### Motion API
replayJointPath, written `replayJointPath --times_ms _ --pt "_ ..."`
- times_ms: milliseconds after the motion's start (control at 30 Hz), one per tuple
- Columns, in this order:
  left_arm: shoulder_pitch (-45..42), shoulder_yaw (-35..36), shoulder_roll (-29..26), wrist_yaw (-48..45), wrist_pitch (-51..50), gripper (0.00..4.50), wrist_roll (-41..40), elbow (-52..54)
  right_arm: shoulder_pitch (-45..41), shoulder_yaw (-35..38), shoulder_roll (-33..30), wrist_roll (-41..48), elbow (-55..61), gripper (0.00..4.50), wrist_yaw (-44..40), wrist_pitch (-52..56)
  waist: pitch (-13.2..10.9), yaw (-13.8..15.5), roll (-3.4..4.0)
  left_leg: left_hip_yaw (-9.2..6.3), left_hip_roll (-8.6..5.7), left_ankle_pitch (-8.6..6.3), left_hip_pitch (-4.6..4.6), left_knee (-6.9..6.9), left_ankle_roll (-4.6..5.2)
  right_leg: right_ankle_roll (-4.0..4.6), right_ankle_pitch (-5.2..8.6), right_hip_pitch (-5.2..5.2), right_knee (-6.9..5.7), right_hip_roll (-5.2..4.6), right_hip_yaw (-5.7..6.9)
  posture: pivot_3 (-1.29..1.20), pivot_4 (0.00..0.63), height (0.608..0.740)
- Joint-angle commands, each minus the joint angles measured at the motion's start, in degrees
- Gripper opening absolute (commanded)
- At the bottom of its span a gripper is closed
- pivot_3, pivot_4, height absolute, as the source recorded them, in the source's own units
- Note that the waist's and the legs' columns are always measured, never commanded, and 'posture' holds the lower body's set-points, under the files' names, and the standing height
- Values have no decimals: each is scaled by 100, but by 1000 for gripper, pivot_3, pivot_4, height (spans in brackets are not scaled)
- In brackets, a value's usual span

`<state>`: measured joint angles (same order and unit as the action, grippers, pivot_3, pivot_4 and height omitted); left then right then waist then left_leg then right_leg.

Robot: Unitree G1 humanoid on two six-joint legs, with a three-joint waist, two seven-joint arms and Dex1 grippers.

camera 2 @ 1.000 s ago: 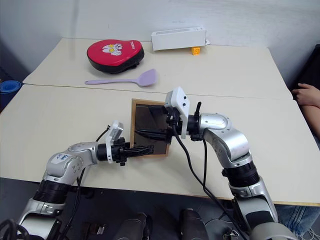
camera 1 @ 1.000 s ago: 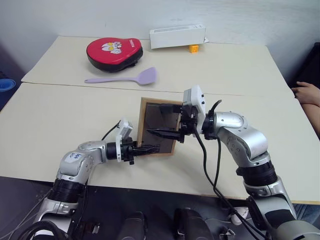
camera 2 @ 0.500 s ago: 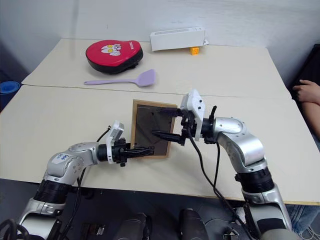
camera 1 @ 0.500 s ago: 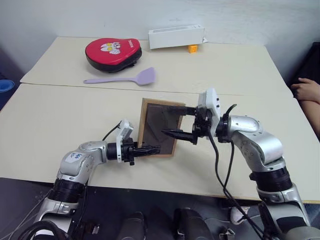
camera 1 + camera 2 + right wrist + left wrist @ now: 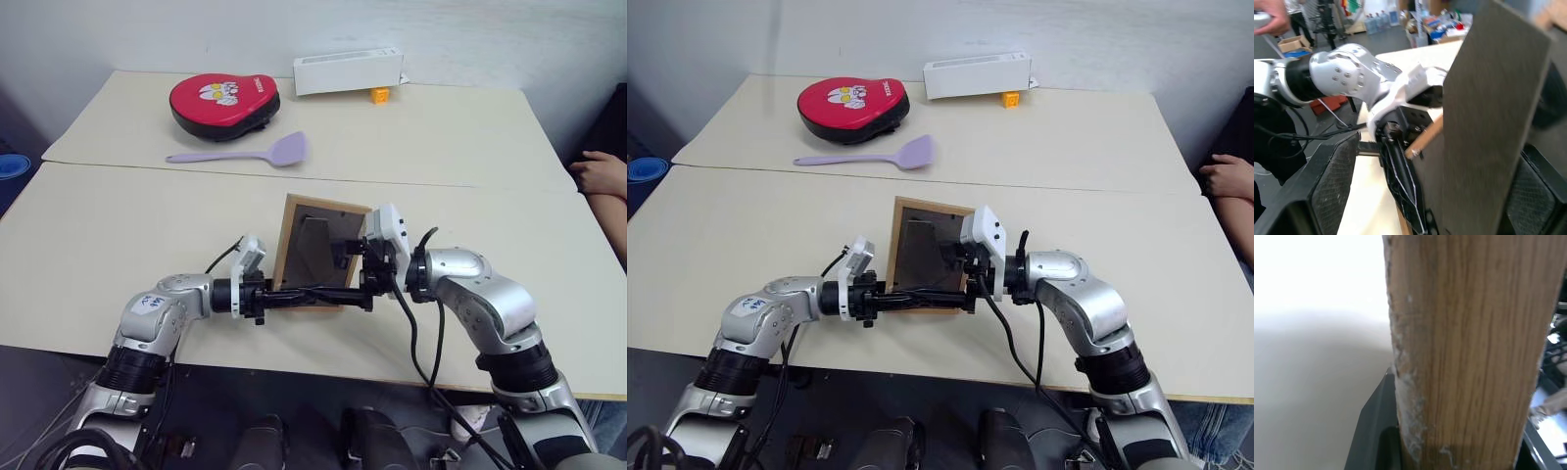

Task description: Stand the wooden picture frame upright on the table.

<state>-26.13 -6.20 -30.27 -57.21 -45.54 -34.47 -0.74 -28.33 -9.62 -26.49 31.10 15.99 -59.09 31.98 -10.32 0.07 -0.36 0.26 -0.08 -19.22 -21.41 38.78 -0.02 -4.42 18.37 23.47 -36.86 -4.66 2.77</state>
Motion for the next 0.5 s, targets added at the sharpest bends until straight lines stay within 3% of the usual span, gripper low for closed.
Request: replayJointPath --times_ms 33,267,400,500 --pt "-158 232 -36 -170 -308 1163 -332 96 443 255 -341 -84 372 4057 -361 -690 0 5 0 -1 0 -1 -1 0 2 0 0 -1 0 0 1 0 150 740" --pt "-263 447 24 -206 -530 1163 -418 -16 799 296 -568 -364 240 4057 -510 -1537 -1 -36 -2 7 8 0 7 0 -3 0 0 2 0 11 -5 0 150 740" --pt "-349 666 38 -222 -1116 1163 -876 142 738 488 -447 -645 23 4057 -192 -2097 -2 -18 -3 6 7 1 6 1 -4 1 1 1 0 9 -5 0 150 740" --pt "-587 949 -26 -145 -2228 1163 -1520 116 731 864 -554 -777 -207 4057 -113 -2602 -3 -3 -4 5 6 1 4 4 -4 0 1 1 -1 8 -4 0 150 740"
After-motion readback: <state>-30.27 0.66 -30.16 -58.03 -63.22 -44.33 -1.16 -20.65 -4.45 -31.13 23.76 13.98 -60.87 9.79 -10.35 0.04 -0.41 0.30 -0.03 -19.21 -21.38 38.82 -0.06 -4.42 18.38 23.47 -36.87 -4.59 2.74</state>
